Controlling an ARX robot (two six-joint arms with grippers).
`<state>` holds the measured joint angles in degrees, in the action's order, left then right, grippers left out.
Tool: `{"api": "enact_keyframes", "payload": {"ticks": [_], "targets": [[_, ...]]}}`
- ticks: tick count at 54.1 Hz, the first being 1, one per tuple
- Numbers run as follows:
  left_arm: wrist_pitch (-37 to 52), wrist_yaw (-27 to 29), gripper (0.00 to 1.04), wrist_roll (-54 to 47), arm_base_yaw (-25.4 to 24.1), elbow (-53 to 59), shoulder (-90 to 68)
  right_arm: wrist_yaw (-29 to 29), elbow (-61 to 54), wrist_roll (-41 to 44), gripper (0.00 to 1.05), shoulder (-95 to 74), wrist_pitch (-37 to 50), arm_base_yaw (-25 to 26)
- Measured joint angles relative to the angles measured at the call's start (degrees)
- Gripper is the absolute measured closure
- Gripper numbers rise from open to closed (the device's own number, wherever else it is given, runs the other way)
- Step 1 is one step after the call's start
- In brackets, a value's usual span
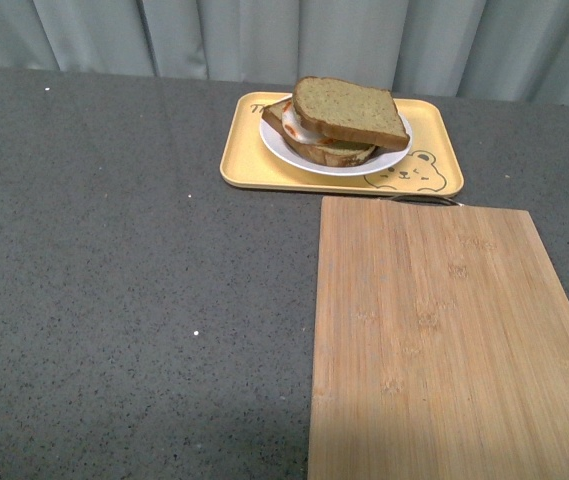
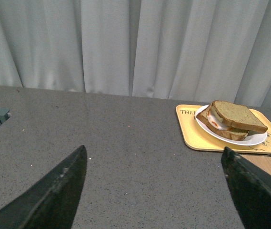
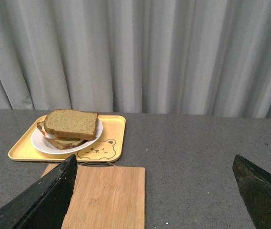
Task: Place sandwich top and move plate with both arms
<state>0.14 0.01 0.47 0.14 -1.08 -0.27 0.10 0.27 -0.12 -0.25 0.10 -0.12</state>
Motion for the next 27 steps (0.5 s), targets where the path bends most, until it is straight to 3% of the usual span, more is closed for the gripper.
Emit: {"api": "enact_keyframes", "payload": {"ticks": [4,27], "targets": [[0.00,0.00,0.05,-0.07,0.00,0.00,0.00,0.00,0.00,0.00,0.09,0.00,0.00,0.00],[0.00,0.00,0.07,-0.07,0.00,0.00,0.00,0.00,0.00,0.00,0.09,0.00,0.00,0.00]]}}
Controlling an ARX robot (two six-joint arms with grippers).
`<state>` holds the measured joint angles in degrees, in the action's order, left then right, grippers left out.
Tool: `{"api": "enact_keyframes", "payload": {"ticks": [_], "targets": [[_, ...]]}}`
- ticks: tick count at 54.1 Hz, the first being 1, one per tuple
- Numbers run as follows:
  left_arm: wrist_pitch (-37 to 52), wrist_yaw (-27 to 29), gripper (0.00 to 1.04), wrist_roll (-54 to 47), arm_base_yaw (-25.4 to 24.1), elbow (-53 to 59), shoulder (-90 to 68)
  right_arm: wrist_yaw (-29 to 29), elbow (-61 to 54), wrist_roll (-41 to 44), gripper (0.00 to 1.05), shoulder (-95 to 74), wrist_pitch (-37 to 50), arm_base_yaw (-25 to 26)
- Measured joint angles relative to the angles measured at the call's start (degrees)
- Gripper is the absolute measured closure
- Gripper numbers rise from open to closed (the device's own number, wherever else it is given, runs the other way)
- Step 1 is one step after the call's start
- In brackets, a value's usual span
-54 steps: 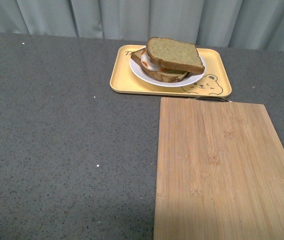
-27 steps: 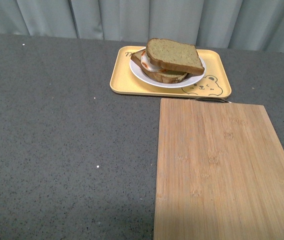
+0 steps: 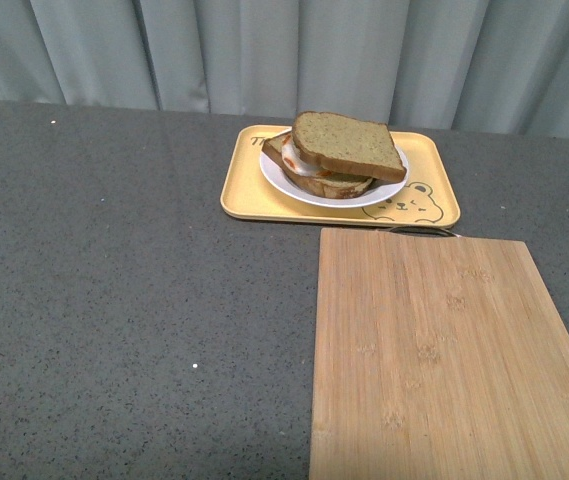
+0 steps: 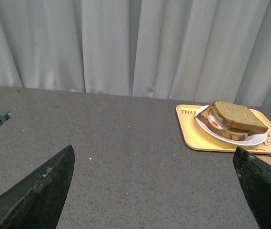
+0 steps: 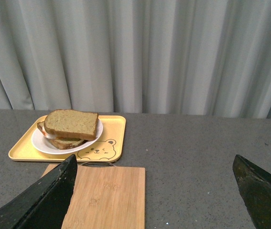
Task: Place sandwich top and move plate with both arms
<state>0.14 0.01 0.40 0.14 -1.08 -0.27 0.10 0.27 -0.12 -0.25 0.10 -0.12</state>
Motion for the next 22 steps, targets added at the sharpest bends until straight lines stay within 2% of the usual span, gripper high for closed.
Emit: {"api": "enact_keyframes", "payload": {"ticks": [22], "targets": [[0.00,0.00,0.07,0.02,0.00,0.00,0.00,0.00,0.00,0.00,0.09,0.00,0.00,0.00]]}}
